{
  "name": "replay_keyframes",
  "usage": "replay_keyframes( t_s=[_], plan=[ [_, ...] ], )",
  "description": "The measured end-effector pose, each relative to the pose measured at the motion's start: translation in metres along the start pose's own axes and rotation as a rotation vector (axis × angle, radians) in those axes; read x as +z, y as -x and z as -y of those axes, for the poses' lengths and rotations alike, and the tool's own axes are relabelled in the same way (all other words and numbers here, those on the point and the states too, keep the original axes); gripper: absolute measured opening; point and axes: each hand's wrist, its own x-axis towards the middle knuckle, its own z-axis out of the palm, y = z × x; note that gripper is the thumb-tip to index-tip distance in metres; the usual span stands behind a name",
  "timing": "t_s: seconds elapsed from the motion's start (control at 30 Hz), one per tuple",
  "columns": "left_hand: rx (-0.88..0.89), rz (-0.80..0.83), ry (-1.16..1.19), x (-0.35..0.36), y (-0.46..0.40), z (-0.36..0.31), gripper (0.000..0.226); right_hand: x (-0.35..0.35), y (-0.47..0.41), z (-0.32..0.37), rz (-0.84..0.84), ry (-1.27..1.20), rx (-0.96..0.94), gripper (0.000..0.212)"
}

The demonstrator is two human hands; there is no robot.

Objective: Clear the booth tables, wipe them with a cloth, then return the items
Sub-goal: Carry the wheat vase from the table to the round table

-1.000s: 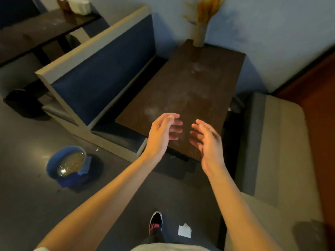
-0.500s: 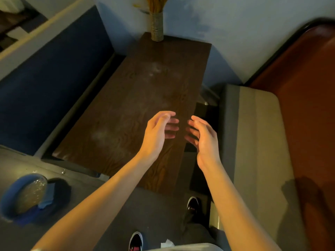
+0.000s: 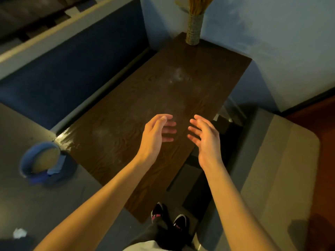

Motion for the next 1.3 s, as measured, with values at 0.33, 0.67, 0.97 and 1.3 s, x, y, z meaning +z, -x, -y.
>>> replay_keyframes(
  t_s=[0.33, 0.67, 0.97, 1.3],
  plan=[
    [0.063, -0.149, 0.081, -0.041, -0.062, -0.022, 0.025, 0.07, -0.057, 0.019, 0.138, 0.107, -0.02, 0.023],
    [0.019, -0.24, 0.217, -0.054, -0.131, -0.033, 0.028, 0.121, -0.13, 0.04, 0.224, 0.126, -0.003, 0.027],
    [-0.014, -0.357, 0.297, 0.001, -0.231, -0.044, 0.037, 0.127, -0.259, 0.088, 0.368, 0.159, 0.011, 0.018],
    [0.011, -0.433, 0.323, 0.074, -0.318, -0.066, 0.05, 0.111, -0.364, 0.15, 0.468, 0.261, -0.003, 0.019]
  ],
)
